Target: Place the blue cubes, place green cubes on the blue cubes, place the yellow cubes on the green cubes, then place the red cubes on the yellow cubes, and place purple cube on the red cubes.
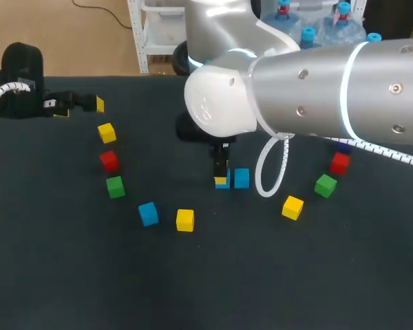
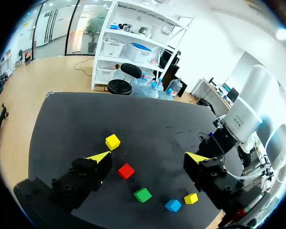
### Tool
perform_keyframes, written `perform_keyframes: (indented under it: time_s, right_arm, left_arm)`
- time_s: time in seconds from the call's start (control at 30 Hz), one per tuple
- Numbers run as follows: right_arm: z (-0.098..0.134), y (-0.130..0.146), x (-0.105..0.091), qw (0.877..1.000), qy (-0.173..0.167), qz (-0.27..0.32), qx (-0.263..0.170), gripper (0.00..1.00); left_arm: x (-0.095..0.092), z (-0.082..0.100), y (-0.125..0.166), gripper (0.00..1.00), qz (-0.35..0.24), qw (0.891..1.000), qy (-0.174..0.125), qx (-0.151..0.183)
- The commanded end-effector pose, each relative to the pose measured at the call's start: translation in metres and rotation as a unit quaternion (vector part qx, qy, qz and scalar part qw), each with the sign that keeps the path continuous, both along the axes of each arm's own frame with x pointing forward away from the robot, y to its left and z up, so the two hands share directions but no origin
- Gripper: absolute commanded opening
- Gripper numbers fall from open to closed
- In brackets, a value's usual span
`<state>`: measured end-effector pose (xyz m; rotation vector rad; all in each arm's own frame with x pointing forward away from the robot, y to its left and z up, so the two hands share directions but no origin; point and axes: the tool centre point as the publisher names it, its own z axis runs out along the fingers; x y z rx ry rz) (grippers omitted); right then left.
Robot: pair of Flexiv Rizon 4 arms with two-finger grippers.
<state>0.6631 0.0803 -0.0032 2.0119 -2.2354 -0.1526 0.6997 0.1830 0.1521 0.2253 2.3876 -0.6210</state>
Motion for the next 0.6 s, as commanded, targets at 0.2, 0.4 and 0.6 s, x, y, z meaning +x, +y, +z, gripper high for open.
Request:
perform_keyframes:
  time_s: [0.2,0.4,0.6]
  right_arm:
    - [-0.0023,-0.0019,0.0000,1.000,-0.001,0.001,0.001,0.42]
    - [-0.0025,-0.0014,0.0002,1.000,0.001,-0.004,0.002,1.00]
    - [-0.0010,-0.0010,0.0013,1.000,-0.001,-0.005,0.005,1.00]
  left_arm:
    - [-0.0005,-0.0017,0.0021,1.00,-0.003,1.000,-0.004,-0.005]
    - [-0.0005,-0.0017,0.0021,1.00,-0.003,1.000,-0.004,-0.005]
    - [-0.0005,-0.0017,0.0021,1.00,-0.003,1.000,-0.004,-0.005]
